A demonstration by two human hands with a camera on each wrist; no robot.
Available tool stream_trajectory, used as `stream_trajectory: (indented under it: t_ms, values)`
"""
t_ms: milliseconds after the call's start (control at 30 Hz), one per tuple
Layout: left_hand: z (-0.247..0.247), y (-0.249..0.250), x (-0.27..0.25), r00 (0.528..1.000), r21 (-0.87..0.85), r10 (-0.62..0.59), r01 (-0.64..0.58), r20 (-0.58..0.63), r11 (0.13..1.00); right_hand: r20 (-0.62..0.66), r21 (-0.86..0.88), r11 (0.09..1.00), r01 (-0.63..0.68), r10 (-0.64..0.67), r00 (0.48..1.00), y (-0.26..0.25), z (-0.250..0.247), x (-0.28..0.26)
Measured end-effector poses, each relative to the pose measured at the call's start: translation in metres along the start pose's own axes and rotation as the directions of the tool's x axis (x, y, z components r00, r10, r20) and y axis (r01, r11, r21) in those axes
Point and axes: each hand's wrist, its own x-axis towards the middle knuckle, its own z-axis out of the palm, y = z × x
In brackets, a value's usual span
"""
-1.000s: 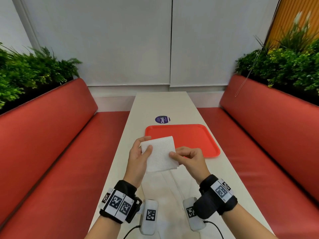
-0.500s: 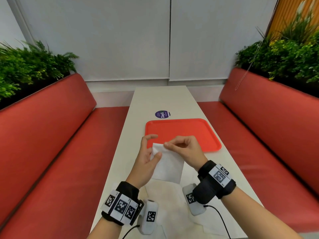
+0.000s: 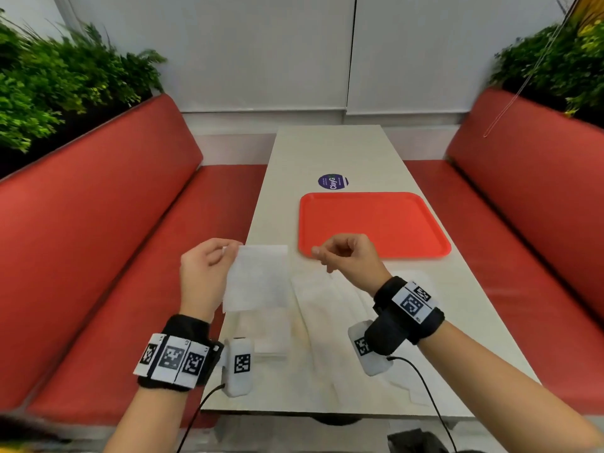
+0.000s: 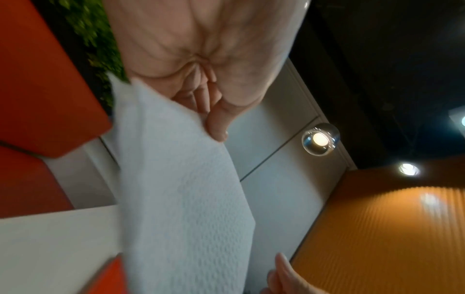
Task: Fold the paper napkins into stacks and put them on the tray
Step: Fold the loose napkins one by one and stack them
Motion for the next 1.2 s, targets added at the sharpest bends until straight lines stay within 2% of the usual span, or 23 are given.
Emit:
stream_trajectory:
  t_ms: [167,233,333,400,467,567,667,767,833,900,933,1033,1067,1100,1200]
  values:
    - [-0.004,-0.024,-0.004,0.990,0.023,-0.121,0.120,0.076,0.993,0.222,0.114,0.980,-0.163,0.134,0.966,0.012,0.049,-0.004]
    - [-0.001,-0.045,-0.007,0.977,0.063,-0.195,0.190,0.086,0.980,0.191,0.076,0.977,-0.197,0.180,0.965,0.029,0.068,-0.004]
    - [-0.004,-0.078,-0.012,0.935,0.190,-0.325,0.297,0.141,0.936,0.054,-0.012,0.960,-0.278,0.278,0.959,0.057,0.085,-0.006]
    - [-0.007,-0.091,-0.016,0.925,0.308,-0.345,0.286,0.159,0.908,-0.021,-0.087,0.940,-0.330,0.329,0.944,0.070,0.092,-0.009]
    - [-0.008,-0.099,-0.018,0.934,0.376,-0.331,0.261,0.135,0.889,-0.055,-0.136,0.921,-0.366,0.362,0.931,0.079,0.098,-0.012]
    - [-0.008,-0.108,-0.016,0.935,0.432,-0.334,0.254,0.121,0.865,-0.050,-0.162,0.901,-0.402,0.399,0.916,0.089,0.108,-0.011]
    - [-0.008,-0.119,-0.015,0.920,0.500,-0.360,0.243,0.152,0.831,-0.027,-0.279,0.869,-0.409,0.418,0.908,0.098,0.115,-0.010]
    - [-0.008,-0.127,-0.018,0.927,0.611,-0.331,0.159,0.178,0.775,0.012,-0.415,0.823,-0.389,0.433,0.902,0.101,0.120,-0.014]
    - [-0.007,-0.126,-0.021,0.941,0.649,-0.279,0.092,0.191,0.755,0.030,-0.409,0.823,-0.395,0.444,0.895,0.100,0.119,-0.018]
    - [-0.005,-0.119,-0.029,0.932,0.685,-0.245,-0.006,0.269,0.729,0.011,-0.347,0.841,-0.415,0.447,0.895,0.097,0.109,-0.024]
    - [-0.004,-0.114,-0.034,0.901,0.703,-0.262,-0.065,0.347,0.708,-0.007,-0.320,0.848,-0.422,0.443,0.896,0.093,0.100,-0.027]
    - [0.002,-0.110,-0.054,0.739,0.726,-0.411,-0.150,0.533,0.671,-0.083,-0.359,0.836,-0.415,0.414,0.906,0.089,0.054,-0.039]
    - [0.004,-0.115,-0.059,0.712,0.739,-0.437,-0.170,0.550,0.652,-0.123,-0.407,0.811,-0.420,0.407,0.905,0.090,0.034,-0.044]
    - [0.006,-0.119,-0.060,0.710,0.752,-0.444,-0.184,0.547,0.633,-0.169,-0.461,0.775,-0.432,0.402,0.900,0.093,0.011,-0.048]
    - [0.012,-0.128,-0.050,0.762,0.762,-0.405,-0.173,0.505,0.624,-0.280,-0.607,0.606,-0.514,0.442,0.852,0.107,-0.057,-0.059]
